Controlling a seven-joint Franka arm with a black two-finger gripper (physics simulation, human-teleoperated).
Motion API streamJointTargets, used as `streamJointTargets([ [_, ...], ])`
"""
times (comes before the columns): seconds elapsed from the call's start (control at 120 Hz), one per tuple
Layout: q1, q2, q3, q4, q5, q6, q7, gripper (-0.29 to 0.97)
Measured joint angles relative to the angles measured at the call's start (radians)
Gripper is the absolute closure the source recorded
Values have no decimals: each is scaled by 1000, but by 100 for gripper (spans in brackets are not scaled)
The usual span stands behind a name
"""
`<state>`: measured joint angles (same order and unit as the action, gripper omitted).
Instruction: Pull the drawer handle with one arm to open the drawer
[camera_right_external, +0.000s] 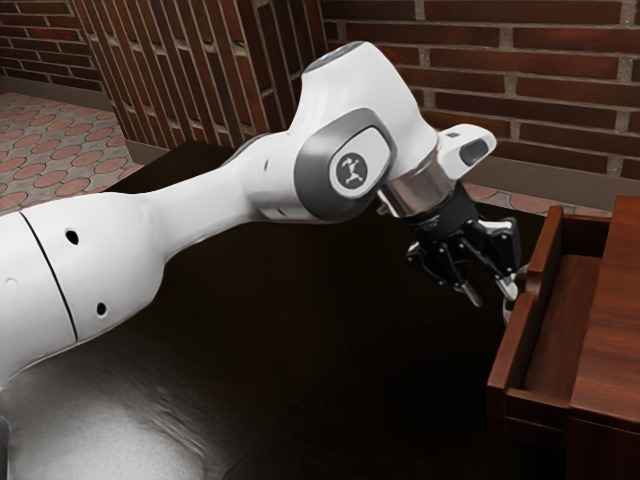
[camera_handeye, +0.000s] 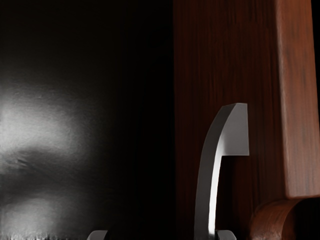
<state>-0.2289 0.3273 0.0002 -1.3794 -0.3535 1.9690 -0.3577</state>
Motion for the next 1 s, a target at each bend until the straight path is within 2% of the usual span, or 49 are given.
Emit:
streamJointTargets([
  [1.0,66,-73,0,-94,13,5,35,48],
])
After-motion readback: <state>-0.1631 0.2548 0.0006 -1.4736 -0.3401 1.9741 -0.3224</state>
